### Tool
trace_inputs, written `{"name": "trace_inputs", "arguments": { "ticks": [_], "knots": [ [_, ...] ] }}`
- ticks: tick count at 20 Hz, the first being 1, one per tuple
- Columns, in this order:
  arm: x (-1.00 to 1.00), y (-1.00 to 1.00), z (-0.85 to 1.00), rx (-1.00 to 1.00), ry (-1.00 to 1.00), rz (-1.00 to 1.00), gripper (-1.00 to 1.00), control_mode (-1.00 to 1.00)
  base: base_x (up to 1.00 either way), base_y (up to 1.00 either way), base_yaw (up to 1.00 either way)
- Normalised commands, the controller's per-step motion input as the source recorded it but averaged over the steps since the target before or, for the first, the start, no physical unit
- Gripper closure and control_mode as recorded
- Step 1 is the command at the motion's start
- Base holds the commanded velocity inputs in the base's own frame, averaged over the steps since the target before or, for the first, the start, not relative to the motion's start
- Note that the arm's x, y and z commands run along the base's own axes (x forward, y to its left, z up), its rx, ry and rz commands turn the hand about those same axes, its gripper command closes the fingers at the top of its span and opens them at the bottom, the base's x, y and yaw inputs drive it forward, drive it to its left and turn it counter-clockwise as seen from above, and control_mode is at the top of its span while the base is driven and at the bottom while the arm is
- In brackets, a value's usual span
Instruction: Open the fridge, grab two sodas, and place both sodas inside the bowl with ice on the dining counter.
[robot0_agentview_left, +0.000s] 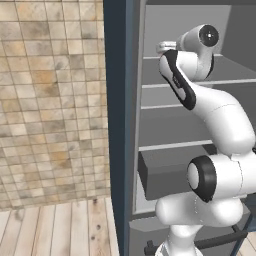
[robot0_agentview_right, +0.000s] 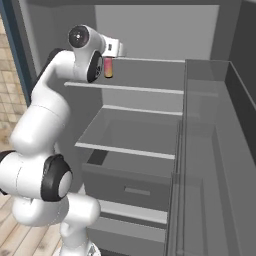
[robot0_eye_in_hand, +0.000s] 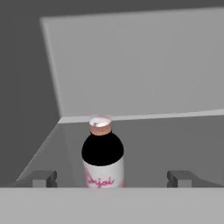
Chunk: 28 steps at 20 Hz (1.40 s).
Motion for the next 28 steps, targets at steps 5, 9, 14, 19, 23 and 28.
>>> {"name": "trace_inputs", "arguments": {
  "ticks": [5,9,14,19,23,28],
  "knots": [
    [0.12,0.00,0.00,0.00,0.00,0.00,-1.00,-1.00,0.00,0.00,0.00],
    [0.10,0.01,0.00,0.00,0.01,0.00,-1.00,-1.00,0.00,0.00,0.00],
    [0.17,0.07,-0.01,0.00,0.02,0.00,-1.00,-1.00,0.00,0.00,0.00],
    [0.18,0.02,-0.03,0.00,0.03,0.00,-1.00,-1.00,0.00,0.00,0.00],
    [0.10,0.00,-0.03,0.00,0.00,0.00,-1.00,-1.00,0.00,0.00,0.00],
    [0.05,0.00,-0.14,0.00,0.03,0.00,1.00,-1.00,0.00,0.00,0.00]
  ]
}}
